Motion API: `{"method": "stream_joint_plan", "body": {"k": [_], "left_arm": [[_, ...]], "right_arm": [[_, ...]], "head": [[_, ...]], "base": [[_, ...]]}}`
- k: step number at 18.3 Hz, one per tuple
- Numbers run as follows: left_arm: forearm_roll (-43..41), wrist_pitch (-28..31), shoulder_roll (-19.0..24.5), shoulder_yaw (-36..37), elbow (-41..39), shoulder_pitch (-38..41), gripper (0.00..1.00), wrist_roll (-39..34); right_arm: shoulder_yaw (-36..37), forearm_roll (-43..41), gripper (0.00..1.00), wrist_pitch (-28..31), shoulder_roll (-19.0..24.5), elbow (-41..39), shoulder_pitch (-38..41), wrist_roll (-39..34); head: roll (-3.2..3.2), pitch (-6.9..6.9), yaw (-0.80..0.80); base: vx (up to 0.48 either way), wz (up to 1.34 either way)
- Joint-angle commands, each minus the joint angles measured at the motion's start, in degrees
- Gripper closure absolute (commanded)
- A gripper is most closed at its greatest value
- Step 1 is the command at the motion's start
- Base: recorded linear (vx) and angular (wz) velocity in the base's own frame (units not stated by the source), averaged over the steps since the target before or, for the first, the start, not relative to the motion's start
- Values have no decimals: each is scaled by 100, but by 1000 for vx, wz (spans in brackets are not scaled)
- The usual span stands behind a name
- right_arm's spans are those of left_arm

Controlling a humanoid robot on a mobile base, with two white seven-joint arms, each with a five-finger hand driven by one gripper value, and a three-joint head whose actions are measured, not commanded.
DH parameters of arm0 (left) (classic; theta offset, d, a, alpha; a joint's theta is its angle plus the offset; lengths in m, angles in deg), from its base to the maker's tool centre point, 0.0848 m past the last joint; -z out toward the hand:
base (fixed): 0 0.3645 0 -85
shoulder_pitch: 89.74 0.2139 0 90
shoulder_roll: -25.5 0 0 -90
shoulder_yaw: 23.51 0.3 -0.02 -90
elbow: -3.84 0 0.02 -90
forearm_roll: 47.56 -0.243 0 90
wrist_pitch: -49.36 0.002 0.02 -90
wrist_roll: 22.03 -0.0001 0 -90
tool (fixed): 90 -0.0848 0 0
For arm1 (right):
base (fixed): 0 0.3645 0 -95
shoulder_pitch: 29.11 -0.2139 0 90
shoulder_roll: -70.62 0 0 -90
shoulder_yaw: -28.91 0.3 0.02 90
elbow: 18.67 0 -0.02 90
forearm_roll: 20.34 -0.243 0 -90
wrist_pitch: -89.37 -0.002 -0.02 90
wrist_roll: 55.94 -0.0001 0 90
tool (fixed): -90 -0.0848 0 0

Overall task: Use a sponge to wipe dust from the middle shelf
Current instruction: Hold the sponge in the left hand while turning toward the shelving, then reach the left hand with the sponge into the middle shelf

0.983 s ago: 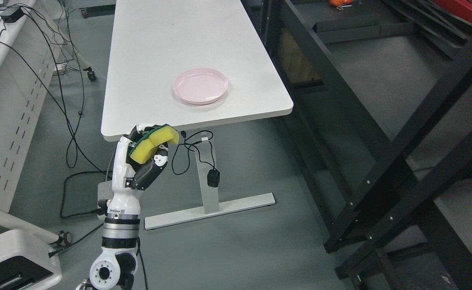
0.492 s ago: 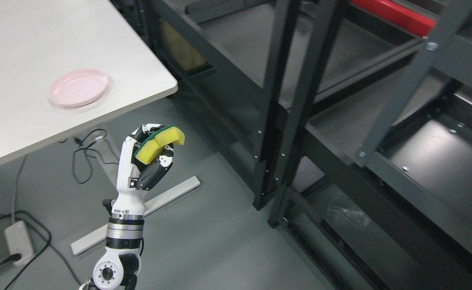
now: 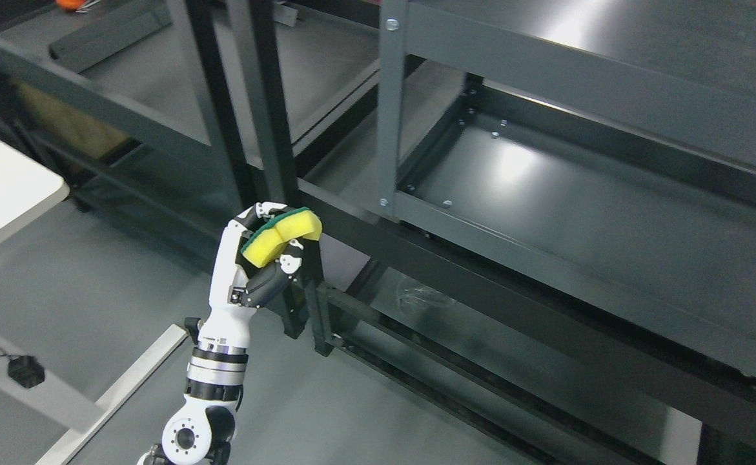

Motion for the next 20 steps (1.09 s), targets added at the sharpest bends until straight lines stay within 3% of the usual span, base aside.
{"method": "stream_joint_plan", "body": {"k": [1, 9, 15, 20], "left_arm": [[-800, 3, 100, 1040, 209, -387, 99, 398], [-3533, -76, 100, 2438, 376, -2741, 99, 1628], [-3746, -787, 100, 2852, 376, -4640, 99, 2200], [-3615, -1078, 100, 3037, 254, -5275, 99, 2491]], "right_arm": [[2, 0, 0, -5, -100, -100, -2, -4], [2, 0, 0, -5, -100, -100, -2, -4], [-6, 0, 0, -5, -100, -100, -2, -4], [2, 0, 0, -5, -100, -100, -2, -4]], "head": [[0, 0, 0], [0, -2, 0], [0, -2, 0], [0, -3, 0]], "base": [[-31, -693], [18, -538], [39, -324], [39, -222]]}}
